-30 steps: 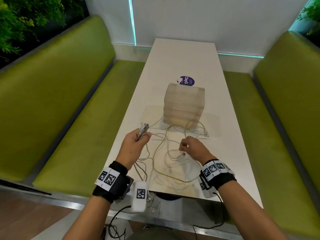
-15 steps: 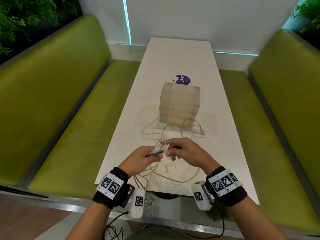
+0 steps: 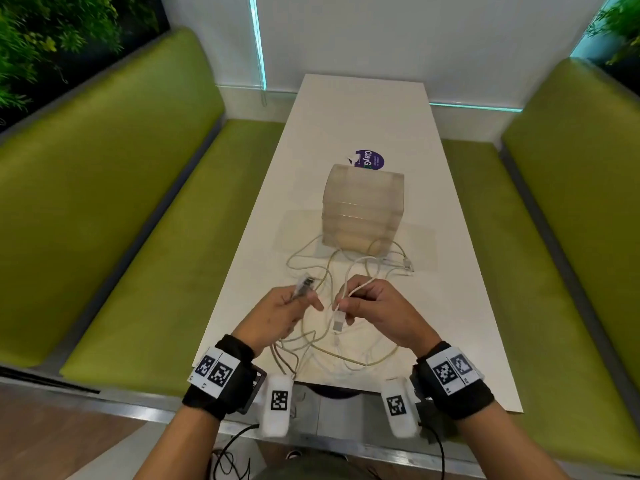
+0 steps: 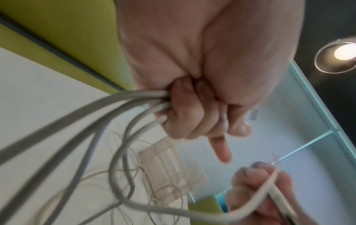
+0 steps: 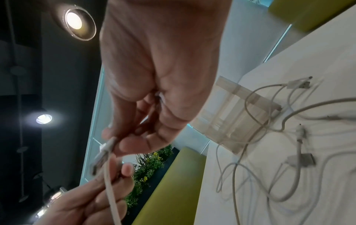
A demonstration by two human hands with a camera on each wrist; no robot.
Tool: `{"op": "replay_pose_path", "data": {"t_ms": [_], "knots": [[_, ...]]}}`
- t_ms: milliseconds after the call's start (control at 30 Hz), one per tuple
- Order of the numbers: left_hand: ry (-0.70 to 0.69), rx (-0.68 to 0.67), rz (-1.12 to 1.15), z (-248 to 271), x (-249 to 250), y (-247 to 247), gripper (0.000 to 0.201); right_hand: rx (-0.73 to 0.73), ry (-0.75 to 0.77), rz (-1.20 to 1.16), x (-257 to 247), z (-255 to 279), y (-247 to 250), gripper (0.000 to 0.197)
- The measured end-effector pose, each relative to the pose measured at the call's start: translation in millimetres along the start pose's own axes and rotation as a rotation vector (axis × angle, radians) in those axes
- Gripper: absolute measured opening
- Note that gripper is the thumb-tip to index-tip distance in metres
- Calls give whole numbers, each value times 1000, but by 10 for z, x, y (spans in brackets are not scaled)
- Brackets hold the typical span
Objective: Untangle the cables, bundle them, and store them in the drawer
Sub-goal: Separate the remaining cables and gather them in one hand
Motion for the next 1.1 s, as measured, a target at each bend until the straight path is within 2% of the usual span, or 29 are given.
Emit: {"op": "replay_pose_path", "data": {"t_ms": [67,133,233,333,433,533,633,700,767,867,1000,1100], "knots": [[-28,161,69,2,-8,90,30,-121,-85,49,-20,23,-41,5],[-53,247,108,-4,8,130,31,-287,-211,171,38,42,-157,8],[-83,276,150,-27,53,120,31,-438,-338,491,290,32,-362,4],[-90,270,165,-45,80,87,30,-532,-383,833,565,13,-573,11],[-81,267,171,-49,76,79,30,-580,-449,876,770,53,-714,24],[-75,274,195,-42,67,100,31,-654,-525,863,887,115,-753,48],[-80,276,222,-37,69,110,29,-710,-527,891,911,163,-728,63],[-76,286,224,-30,59,118,26,-693,-469,909,877,181,-674,63],[-71,293,233,-27,46,129,20,-630,-407,887,798,186,-593,50],[-68,289,265,-29,31,146,16,-426,-359,806,669,174,-382,32],[-66,285,273,-11,36,157,15,-137,-381,693,625,195,-59,20],[-59,267,262,-7,38,164,15,-82,-503,482,669,270,14,21]]}}
Point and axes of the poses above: each hand's wrist, its own z-axis away from the middle knuckle, its own y-axis out of the back of the hand, x = y × z, the point moved 3 cm from there along -z, towards the middle knuckle, and after that the axes turned 11 degrees about -x, right-handed, at the moved point
